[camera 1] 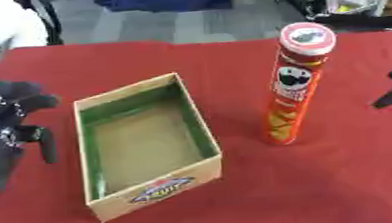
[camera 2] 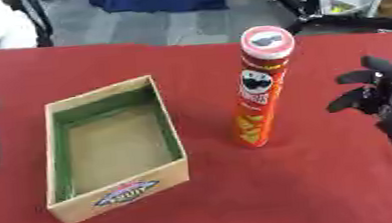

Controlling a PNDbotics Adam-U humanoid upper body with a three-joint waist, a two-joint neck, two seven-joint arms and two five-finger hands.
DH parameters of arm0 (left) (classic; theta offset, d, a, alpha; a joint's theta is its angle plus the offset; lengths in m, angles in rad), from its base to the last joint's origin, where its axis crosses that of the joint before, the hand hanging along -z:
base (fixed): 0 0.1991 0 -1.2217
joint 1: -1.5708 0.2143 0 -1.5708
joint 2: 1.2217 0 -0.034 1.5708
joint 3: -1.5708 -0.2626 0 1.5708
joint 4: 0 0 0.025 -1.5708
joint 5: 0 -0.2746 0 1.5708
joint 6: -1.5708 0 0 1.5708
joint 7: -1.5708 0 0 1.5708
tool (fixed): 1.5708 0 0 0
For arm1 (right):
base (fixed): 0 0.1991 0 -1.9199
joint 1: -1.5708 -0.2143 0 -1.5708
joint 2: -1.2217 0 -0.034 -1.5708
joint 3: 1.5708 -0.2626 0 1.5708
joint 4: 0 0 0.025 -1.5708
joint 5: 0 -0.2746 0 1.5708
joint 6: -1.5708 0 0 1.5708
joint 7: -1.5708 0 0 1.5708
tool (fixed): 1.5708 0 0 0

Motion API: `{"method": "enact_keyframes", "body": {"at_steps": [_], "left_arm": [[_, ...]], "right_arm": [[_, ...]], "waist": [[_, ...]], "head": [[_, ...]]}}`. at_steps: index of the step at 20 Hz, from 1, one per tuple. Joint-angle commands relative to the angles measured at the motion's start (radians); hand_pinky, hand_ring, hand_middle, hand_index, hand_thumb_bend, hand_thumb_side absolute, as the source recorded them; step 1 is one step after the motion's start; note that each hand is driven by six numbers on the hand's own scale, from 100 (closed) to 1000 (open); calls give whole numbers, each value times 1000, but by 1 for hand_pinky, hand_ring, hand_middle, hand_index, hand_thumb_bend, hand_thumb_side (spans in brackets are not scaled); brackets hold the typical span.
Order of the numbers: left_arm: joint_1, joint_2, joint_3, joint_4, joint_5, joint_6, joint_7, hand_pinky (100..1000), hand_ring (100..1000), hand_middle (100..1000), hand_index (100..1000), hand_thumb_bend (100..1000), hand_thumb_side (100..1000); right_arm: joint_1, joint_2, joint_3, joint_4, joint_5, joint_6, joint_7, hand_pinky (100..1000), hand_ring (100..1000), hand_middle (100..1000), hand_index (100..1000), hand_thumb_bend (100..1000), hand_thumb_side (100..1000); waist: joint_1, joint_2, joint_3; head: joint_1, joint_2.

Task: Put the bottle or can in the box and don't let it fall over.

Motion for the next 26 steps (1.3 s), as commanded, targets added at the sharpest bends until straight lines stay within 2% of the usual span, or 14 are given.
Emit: {"method": "enact_keyframes", "body": {"at_steps": [1, 6, 10, 14, 18, 22, 26], "left_arm": [[-11, 10, 2, -20, 1, 1, -4, 452, 875, 834, 914, 100, 594], [-12, 9, 3, -20, 1, 1, -4, 453, 876, 835, 914, 100, 594], [-15, 9, 7, -20, 3, 1, 3, 453, 876, 835, 913, 100, 592], [-10, 13, 6, -20, 2, 4, 3, 454, 877, 835, 913, 100, 592], [-6, 15, 4, -20, 2, 7, 4, 455, 877, 835, 913, 100, 593], [1, 20, 4, -20, -1, 15, 6, 455, 878, 835, 913, 100, 593], [9, 23, 2, -20, -4, 19, 6, 454, 878, 834, 913, 100, 593]], "right_arm": [[-6, -13, -1, -7, 42, 6, -25, 731, 721, 840, 996, 100, 531], [-9, -15, 3, -7, 42, -1, -32, 735, 735, 848, 998, 100, 535], [-29, -44, 5, -7, 1, -7, -47, 738, 741, 850, 996, 100, 534], [-55, -122, 7, -7, -101, -39, -78, 743, 745, 852, 993, 100, 531], [-69, -147, 14, -7, -135, -47, -75, 755, 754, 856, 987, 100, 525], [-129, -234, 38, -7, -177, -84, -94, 761, 756, 857, 984, 100, 523], [-172, -324, 52, -4, -195, -57, -132, 767, 758, 858, 983, 100, 523]], "waist": [[0, -5, 0], [1, -5, 0], [1, -5, 3], [-2, -13, 1], [-8, -23, 4], [-17, -33, 1], [-21, -43, -4]], "head": [[1, -11], [0, -9], [5, -2], [2, 11], [-4, 13], [-7, 14], [-12, 20]]}}
